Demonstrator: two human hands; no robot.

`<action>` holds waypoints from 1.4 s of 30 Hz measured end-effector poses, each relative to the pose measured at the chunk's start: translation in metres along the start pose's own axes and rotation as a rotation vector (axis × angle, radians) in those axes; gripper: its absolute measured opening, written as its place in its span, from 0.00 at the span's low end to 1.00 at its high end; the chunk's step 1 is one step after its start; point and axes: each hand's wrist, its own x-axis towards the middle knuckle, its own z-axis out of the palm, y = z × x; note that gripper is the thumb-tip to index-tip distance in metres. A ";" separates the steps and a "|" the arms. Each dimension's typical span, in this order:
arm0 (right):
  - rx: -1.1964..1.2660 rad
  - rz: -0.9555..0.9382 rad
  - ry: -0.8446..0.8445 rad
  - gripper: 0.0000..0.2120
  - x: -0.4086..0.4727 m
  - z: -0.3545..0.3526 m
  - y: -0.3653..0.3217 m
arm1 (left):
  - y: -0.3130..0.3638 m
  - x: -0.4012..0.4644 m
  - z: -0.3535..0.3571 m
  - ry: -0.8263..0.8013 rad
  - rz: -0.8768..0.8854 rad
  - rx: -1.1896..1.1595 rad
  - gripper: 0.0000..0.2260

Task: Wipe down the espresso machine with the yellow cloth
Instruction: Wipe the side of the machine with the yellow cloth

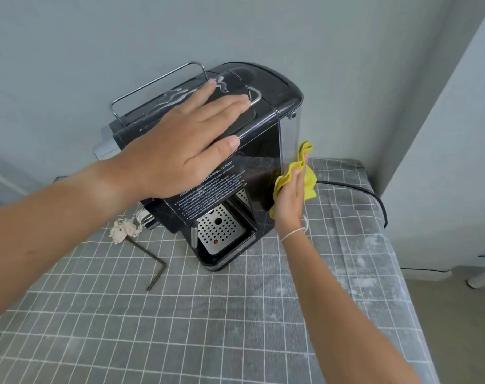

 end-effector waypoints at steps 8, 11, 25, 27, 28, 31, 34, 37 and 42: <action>-0.203 0.149 0.009 0.22 -0.035 -0.019 0.062 | 0.001 0.001 0.000 0.001 -0.001 -0.003 0.27; -0.208 0.168 0.050 0.22 -0.047 -0.016 0.064 | 0.000 0.001 0.000 0.008 -0.002 0.006 0.27; -0.424 0.322 0.161 0.17 -0.038 -0.021 0.037 | 0.001 0.000 0.000 -0.001 -0.007 -0.001 0.27; -0.482 0.361 0.149 0.19 -0.035 -0.021 0.032 | 0.001 0.000 0.000 0.000 -0.009 0.000 0.26; -0.508 0.382 0.131 0.19 -0.036 -0.022 0.030 | 0.001 0.000 0.000 -0.002 -0.009 -0.001 0.26; -0.494 0.425 0.053 0.20 -0.042 -0.026 0.027 | 0.001 -0.003 0.000 -0.004 -0.001 -0.002 0.27; -0.425 0.453 0.060 0.20 -0.042 -0.024 0.023 | 0.001 -0.003 0.000 -0.003 -0.006 0.000 0.26; -0.339 0.440 0.094 0.21 -0.022 -0.019 0.021 | 0.001 -0.003 0.001 0.008 -0.014 -0.011 0.25; -0.308 0.438 0.106 0.22 -0.007 -0.019 0.026 | 0.000 -0.001 0.001 0.009 -0.010 -0.003 0.25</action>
